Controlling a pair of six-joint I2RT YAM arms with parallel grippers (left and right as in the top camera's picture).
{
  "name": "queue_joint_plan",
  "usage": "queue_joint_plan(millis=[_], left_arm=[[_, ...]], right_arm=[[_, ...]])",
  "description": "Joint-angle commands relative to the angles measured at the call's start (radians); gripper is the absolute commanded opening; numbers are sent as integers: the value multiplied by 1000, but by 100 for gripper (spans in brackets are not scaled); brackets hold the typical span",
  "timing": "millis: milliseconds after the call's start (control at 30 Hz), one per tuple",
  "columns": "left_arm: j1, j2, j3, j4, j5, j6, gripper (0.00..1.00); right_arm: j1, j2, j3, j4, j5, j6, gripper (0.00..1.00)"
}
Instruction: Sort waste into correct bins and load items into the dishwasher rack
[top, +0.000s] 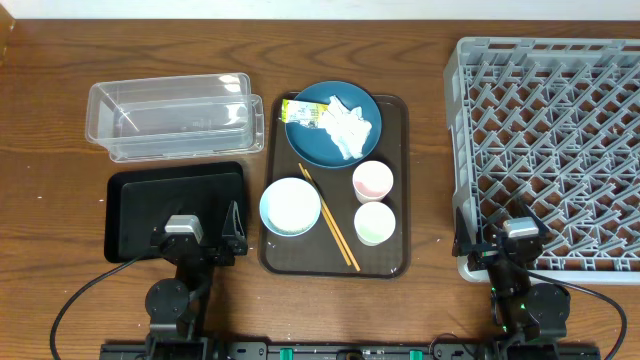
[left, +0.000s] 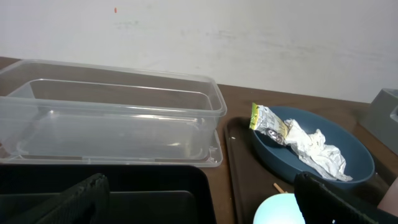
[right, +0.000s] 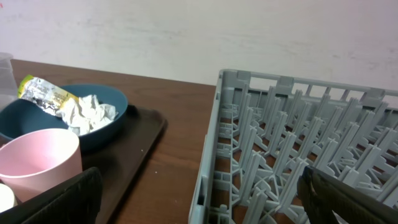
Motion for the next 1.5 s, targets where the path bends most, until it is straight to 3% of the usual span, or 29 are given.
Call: queue_joint_plan(millis=[0,300,567,833,1067,1267,1467], left_arm=[[6,-6,-11,-41,7,13,97],[6,14,32,-83,7,-90,97],[6,288,278,-257,35,-90,97],[6,766,738,-611,201,-89,97],[6,1035,1033,-996,182,-85,97],[6,1088,1047,-1044,183,-86,97],[-2,1109,1068,-894,184,-92,97]], right_arm=[[4,-6,-4,-1,3,11,99],[4,2,17,10,-12,165,99],[4,135,200,-128,-12,194,99],[4,475,542,-392,-13,194,99],[4,729,811,-662,-16,146,99],[4,772,854,-710,-60,148,99],[4,772,854,-716,-57,148,99]])
